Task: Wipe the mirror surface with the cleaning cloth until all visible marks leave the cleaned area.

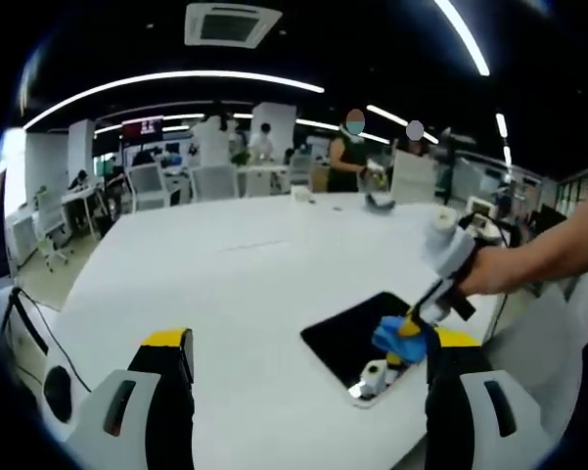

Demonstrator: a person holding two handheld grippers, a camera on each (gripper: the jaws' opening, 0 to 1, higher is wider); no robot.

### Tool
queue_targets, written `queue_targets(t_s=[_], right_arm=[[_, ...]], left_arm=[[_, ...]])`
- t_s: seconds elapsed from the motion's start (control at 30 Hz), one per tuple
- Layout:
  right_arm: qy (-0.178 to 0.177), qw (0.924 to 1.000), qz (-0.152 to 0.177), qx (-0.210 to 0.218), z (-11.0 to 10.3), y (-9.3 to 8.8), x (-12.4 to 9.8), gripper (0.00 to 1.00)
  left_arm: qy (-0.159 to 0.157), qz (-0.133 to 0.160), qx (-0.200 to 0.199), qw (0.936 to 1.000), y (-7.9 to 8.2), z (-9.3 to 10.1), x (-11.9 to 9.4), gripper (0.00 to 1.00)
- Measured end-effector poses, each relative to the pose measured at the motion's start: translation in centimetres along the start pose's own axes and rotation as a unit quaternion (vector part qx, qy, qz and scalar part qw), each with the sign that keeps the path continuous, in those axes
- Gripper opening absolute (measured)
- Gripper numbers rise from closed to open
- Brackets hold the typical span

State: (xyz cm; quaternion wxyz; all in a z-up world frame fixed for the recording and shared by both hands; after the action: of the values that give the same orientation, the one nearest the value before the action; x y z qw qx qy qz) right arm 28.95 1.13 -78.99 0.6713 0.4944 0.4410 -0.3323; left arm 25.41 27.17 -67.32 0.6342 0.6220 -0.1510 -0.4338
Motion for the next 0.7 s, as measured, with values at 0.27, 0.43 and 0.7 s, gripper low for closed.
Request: queue_targets(t_s=[0.27, 0.43, 0.7], right_arm=[[0.004, 1.0, -0.001, -0.006, -0.7, -1.4, -0.7, 0.03], [0.01, 0.9999, -0.008, 0.002, -0.7, -2.0, -0.9, 0.03], [0.021, 0.9996, -0.004, 0.016, -1.0, -3.1, -1.4, 0.03]], left_arm=[[0.004, 0.001, -0.007, 1.0, -1.2, 1.3, 0.1, 1.0], [0.007, -0.003, -0.014, 0.9999, -1.7, 1.9, -0.1, 1.0], [-0.005, -0.018, -0.009, 0.9998, -2.1, 2.3, 0.6, 1.0]])
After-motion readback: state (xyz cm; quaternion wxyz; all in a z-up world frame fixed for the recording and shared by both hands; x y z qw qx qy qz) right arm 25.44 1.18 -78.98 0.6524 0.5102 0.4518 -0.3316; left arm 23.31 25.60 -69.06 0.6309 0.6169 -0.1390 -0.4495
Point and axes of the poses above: the point that each gripper's makers call its tool centre point, and the gripper's own axes: x roughly forward along the fingers, z roughly to its right, y roughly out of its top, the point moved 7 cm from there along -x, roughly backward along the fingers, and after that the axes turned 14 degrees about -y, right-handed, at the moved point
